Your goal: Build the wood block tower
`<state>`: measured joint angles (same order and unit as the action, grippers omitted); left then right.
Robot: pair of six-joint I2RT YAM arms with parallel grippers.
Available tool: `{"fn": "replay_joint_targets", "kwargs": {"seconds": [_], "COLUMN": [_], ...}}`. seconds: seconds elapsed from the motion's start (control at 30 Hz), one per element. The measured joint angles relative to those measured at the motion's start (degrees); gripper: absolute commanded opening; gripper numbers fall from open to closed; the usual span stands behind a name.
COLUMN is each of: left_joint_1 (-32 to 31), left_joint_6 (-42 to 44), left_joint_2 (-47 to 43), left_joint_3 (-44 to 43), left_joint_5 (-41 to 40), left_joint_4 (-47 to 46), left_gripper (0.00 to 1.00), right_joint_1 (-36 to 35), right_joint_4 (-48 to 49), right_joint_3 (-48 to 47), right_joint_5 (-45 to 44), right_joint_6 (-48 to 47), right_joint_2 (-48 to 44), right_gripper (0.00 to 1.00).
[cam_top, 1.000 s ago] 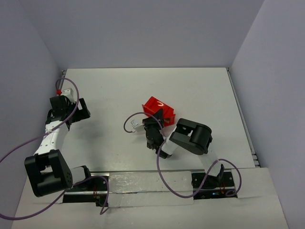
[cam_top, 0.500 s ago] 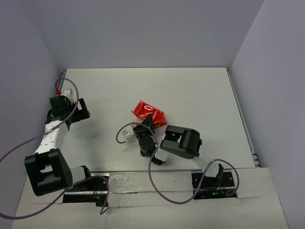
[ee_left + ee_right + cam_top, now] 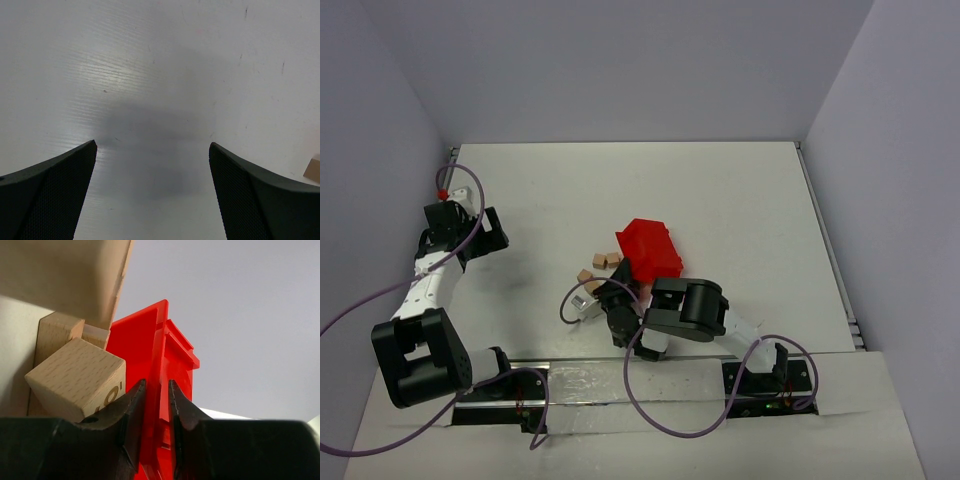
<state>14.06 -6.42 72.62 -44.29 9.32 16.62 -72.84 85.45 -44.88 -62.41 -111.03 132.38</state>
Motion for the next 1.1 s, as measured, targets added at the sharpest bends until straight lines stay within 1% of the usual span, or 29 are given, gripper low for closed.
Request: {"fn": "replay_joint_targets", "kwargs": {"seconds": [0.27, 0.47, 0.63, 0.83, 0.97, 1.1], "left_joint_1": [0.17, 0.31, 0.31, 0.31, 0.31, 0.31], "left_joint_6": [0.0, 0.02, 0.0, 0.0, 0.0, 0.0], "left_joint_2": [0.04, 0.06, 0.38, 0.59, 0.69, 0.74], "left_joint_3": [0.0, 0.0, 0.0, 0.0, 0.0, 0.0], "left_joint_5": [0.04, 0.04, 0.07, 0.09, 0.07, 0.07], "left_joint_4": [0.32, 0.37, 0.39, 0.44, 0.48, 0.64], "left_gripper": [0.99, 0.99, 0.99, 0.99, 0.99, 0.99], "right_joint_1": [0.93, 3.58, 5.81, 5.97, 6.5, 8.65], "right_joint_4": [-1.07, -5.83, -9.17, -9.44, -9.44, -10.29], "right_joint_3": [-0.44, -1.54, -1.89, -2.53, -2.62, -2.62], "right_joint_5": [0.02, 0.15, 0.04, -0.07, -0.08, -0.29], "right_joint_6": [-0.66, -2.73, -3.03, -3.03, -2.87, 0.92], "right_joint_2": [-0.94, -3.4, -9.3, -18.27, -21.87, -25.05], "right_gripper": [0.0, 0.0, 0.0, 0.0, 0.0, 0.0]}}
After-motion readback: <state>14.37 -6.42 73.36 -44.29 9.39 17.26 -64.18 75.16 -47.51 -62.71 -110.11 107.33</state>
